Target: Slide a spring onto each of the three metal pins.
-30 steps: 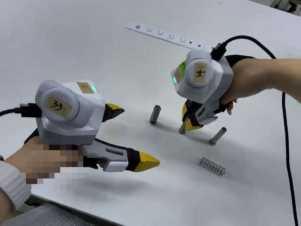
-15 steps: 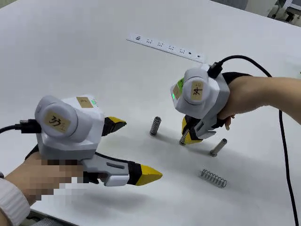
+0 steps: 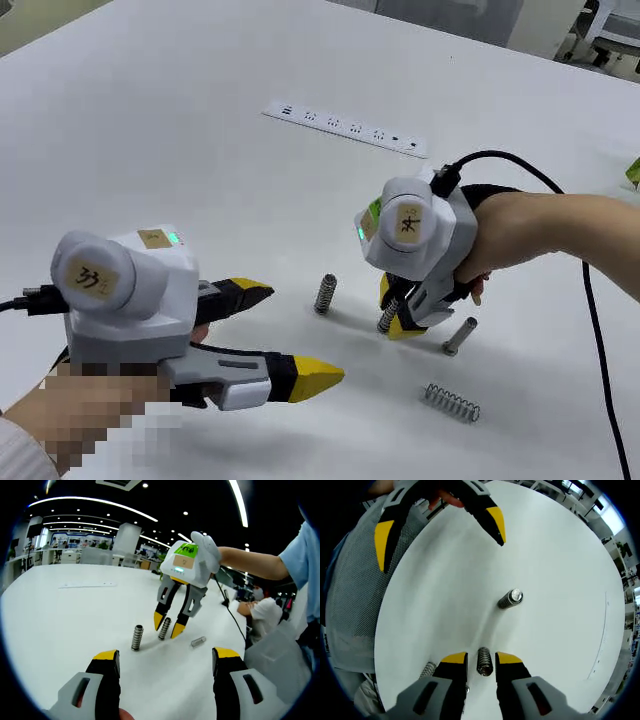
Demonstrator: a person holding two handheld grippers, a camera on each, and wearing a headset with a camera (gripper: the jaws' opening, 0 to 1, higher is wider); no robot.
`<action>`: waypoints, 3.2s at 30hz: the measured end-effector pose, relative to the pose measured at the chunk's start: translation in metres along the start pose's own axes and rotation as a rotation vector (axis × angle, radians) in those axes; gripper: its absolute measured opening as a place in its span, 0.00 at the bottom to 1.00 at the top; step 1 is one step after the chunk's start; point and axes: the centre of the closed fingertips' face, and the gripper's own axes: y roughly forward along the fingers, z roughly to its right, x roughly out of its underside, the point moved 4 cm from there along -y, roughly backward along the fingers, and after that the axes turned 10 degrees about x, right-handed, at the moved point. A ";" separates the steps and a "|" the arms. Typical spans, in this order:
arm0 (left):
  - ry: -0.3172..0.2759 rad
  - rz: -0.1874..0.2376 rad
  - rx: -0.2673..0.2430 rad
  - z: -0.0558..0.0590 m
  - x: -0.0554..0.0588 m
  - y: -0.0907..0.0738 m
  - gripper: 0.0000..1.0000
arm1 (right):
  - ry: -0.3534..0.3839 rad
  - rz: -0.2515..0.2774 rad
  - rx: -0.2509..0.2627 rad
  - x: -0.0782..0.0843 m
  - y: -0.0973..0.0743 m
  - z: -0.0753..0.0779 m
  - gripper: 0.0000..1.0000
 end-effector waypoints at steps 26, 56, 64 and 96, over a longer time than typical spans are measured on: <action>0.038 0.041 -0.006 0.003 -0.009 0.004 1.00 | 0.198 0.218 0.145 -0.002 -0.048 -0.008 0.72; 0.097 -0.059 0.118 0.028 -0.014 0.021 1.00 | 0.625 0.395 0.336 0.062 -0.092 -0.079 0.95; 0.100 -0.093 0.170 0.039 -0.012 0.035 1.00 | 0.729 0.401 0.348 0.082 -0.090 -0.106 0.94; 0.316 -0.389 0.418 0.075 0.008 0.119 0.94 | 0.910 0.431 0.405 0.107 -0.092 -0.164 0.93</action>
